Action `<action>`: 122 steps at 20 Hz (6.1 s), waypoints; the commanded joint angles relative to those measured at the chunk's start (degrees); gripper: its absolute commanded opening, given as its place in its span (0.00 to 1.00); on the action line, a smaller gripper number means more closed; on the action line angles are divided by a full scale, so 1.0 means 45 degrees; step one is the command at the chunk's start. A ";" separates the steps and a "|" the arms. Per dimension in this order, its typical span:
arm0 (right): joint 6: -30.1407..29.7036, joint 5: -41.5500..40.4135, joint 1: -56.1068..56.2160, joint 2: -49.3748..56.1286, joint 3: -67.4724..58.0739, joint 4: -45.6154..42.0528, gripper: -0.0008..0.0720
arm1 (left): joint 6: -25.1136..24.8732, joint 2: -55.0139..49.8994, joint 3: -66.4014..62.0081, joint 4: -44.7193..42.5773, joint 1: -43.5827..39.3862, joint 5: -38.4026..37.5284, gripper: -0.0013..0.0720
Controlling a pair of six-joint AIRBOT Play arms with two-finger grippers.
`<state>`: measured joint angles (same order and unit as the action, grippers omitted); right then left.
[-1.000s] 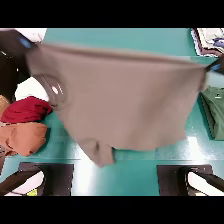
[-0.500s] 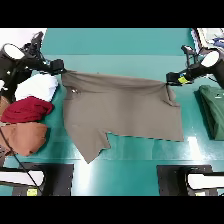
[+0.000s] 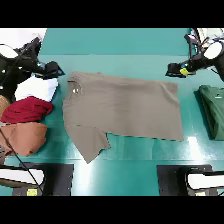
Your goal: Fold the shirts.
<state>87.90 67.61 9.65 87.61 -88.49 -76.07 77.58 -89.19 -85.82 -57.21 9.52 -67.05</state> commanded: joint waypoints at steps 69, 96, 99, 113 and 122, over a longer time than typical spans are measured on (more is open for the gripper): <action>-0.2404 0.0714 -0.4750 -1.0001 -0.4469 0.1710 0.03 | 0.0593 0.9413 -0.9840 0.1685 -0.1010 0.1642 0.05; -0.1846 0.0845 -0.3075 0.1855 -0.2351 0.1753 0.03 | -0.0675 -0.0330 -0.0253 0.2059 -0.1010 0.3371 0.05; -0.1860 0.1015 -0.3070 0.1841 -0.2764 0.1661 0.03 | -0.0685 -0.0296 -0.0792 0.1783 -0.0996 0.2365 0.05; -0.1972 -0.0719 -0.3045 -0.0869 0.4760 0.2040 0.03 | -0.0350 -0.0311 0.2050 -0.0544 -0.1010 -0.0024 0.05; -0.2123 0.1384 -0.3453 -0.2069 0.4231 0.1914 0.48 | 0.0748 0.1268 0.3007 -0.2147 -0.0826 -0.2429 0.67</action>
<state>78.94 70.54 -4.78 81.12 -69.17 -67.24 78.78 -87.50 -75.20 -62.41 5.61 -74.28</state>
